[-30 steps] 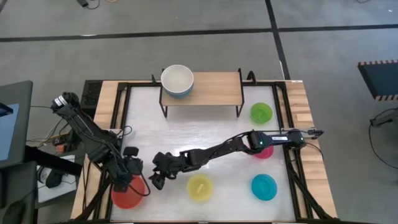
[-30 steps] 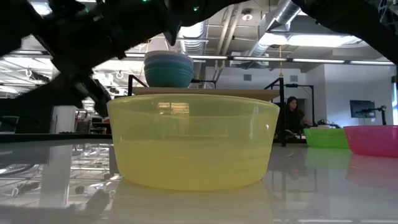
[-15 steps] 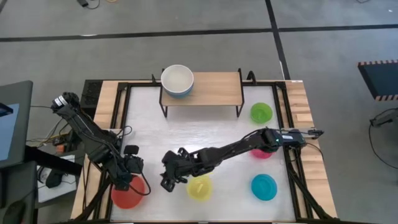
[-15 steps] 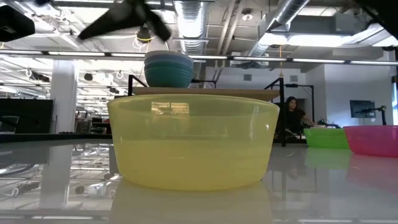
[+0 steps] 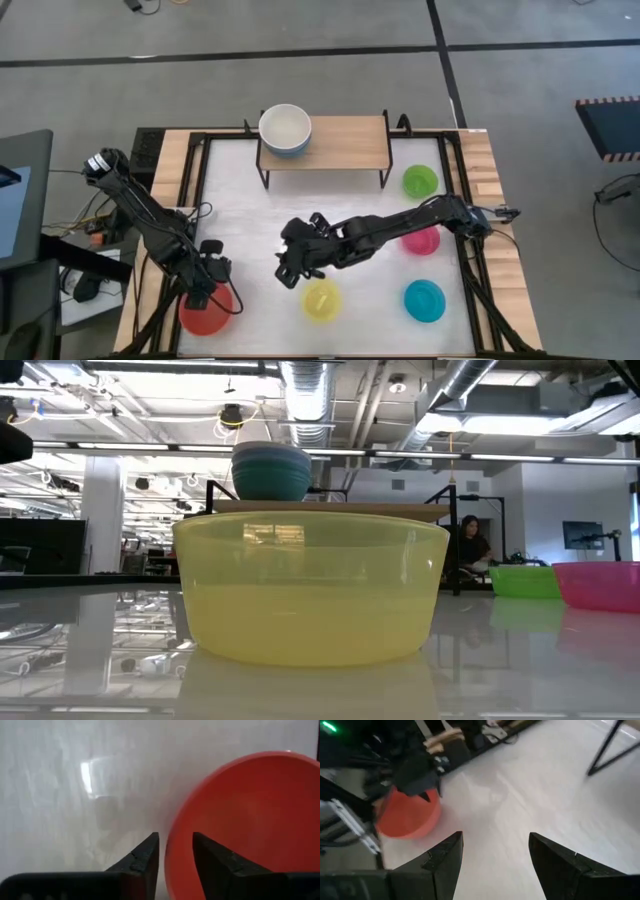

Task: Place and stack bowls onto a shelf
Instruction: Stack the pink bowl on top of the gray bowl on the shelf

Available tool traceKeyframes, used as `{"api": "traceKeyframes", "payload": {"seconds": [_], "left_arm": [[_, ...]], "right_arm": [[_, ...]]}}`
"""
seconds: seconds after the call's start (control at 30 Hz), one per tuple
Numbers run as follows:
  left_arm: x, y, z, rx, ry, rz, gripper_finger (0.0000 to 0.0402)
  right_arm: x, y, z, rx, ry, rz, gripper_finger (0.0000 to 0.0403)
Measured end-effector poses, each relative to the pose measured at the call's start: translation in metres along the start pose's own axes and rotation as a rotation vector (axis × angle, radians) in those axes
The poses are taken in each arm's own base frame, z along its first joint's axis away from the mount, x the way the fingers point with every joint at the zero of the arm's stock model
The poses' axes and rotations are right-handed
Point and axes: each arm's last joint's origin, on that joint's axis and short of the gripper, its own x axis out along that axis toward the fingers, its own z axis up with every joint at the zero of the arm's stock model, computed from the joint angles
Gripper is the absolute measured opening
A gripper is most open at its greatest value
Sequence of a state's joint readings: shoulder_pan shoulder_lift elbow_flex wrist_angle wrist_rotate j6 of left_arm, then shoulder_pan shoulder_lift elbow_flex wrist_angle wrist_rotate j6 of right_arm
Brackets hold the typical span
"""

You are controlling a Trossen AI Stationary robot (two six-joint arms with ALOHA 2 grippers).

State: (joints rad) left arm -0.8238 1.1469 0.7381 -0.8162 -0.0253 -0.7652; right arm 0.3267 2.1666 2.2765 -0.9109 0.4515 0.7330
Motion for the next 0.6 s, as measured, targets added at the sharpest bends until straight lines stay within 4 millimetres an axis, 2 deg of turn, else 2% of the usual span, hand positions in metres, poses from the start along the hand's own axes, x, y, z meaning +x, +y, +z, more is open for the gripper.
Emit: {"api": "traceKeyframes", "payload": {"seconds": [0.17, 0.4, 0.6], "left_arm": [[0.006, 0.004, -0.004, 0.022, 0.012, 0.025, 0.0064], [0.019, 0.013, -0.014, -0.041, 0.055, 0.04, 0.0009], [0.019, 0.014, -0.009, -0.071, 0.029, 0.023, 0.0001]], "right_arm": [[0.002, -0.001, -0.006, 0.025, 0.023, -0.027, 0.0254], [-0.005, 0.003, -0.019, 0.034, 0.06, -0.061, 0.0254], [-0.009, 0.005, -0.027, 0.04, 0.094, -0.091, 0.0254]]}}
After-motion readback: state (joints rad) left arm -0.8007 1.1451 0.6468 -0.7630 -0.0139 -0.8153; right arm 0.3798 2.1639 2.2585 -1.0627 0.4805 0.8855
